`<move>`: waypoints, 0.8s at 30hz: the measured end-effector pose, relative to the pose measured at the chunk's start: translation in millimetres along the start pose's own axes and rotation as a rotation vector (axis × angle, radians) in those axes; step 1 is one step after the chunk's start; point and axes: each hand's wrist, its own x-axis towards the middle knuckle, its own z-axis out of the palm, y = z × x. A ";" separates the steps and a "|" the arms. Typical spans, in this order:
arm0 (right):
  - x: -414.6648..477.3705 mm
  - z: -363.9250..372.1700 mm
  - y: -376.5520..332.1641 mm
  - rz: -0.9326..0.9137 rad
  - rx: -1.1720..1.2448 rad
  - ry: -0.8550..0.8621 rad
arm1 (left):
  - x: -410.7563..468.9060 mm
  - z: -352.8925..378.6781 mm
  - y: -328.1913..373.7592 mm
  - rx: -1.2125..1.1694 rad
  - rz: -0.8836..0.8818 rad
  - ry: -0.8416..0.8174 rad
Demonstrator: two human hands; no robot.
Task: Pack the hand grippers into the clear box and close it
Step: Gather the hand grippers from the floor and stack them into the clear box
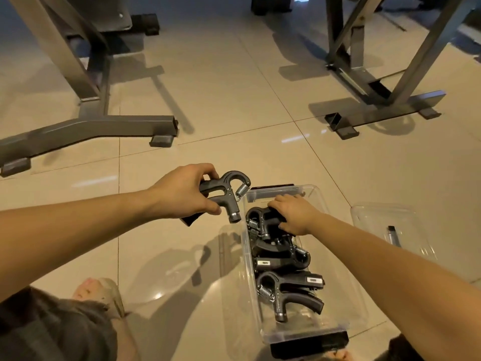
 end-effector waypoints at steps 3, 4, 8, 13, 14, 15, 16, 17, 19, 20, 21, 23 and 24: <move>0.6 7.2 3.0 -0.014 -0.054 0.020 | 4.6 0.7 -1.8 -0.008 -0.010 -0.001; 0.2 10.2 2.0 -0.011 -0.064 0.032 | 6.3 1.0 -2.0 -0.009 -0.010 -0.006; 0.1 16.1 -1.5 0.004 -0.093 0.071 | 11.9 2.8 -2.1 -0.009 0.003 -0.019; 1.2 15.4 -7.0 0.068 -0.105 0.062 | 15.6 4.3 1.3 -0.008 0.029 -0.020; 1.0 15.1 -8.9 0.081 -0.111 0.060 | 15.7 4.4 2.0 -0.007 0.035 -0.017; 0.2 13.8 -9.7 0.093 -0.111 0.056 | 15.6 5.0 2.3 -0.005 0.040 -0.016; -1.5 9.0 -9.7 0.104 -0.101 0.047 | 15.5 5.6 2.2 -0.002 0.044 -0.014; -3.6 0.6 -8.3 0.114 -0.074 0.038 | 15.5 5.6 1.6 0.003 0.048 -0.013; -11.4 -25.7 -3.6 0.129 0.016 0.027 | 15.7 6.0 -0.2 0.015 0.054 -0.018; -17.0 -43.3 -1.6 0.135 0.071 0.042 | 15.7 5.8 -0.6 0.018 0.057 -0.023; -22.8 -61.5 -0.7 0.145 0.146 0.077 | 16.0 5.6 -0.9 0.020 0.060 -0.028; -37.4 -97.2 -5.7 0.168 0.392 0.167 | 16.1 5.2 0.3 0.019 0.075 -0.040; -45.6 -111.5 -12.0 0.175 0.562 0.201 | 15.9 5.1 1.7 0.010 0.089 -0.050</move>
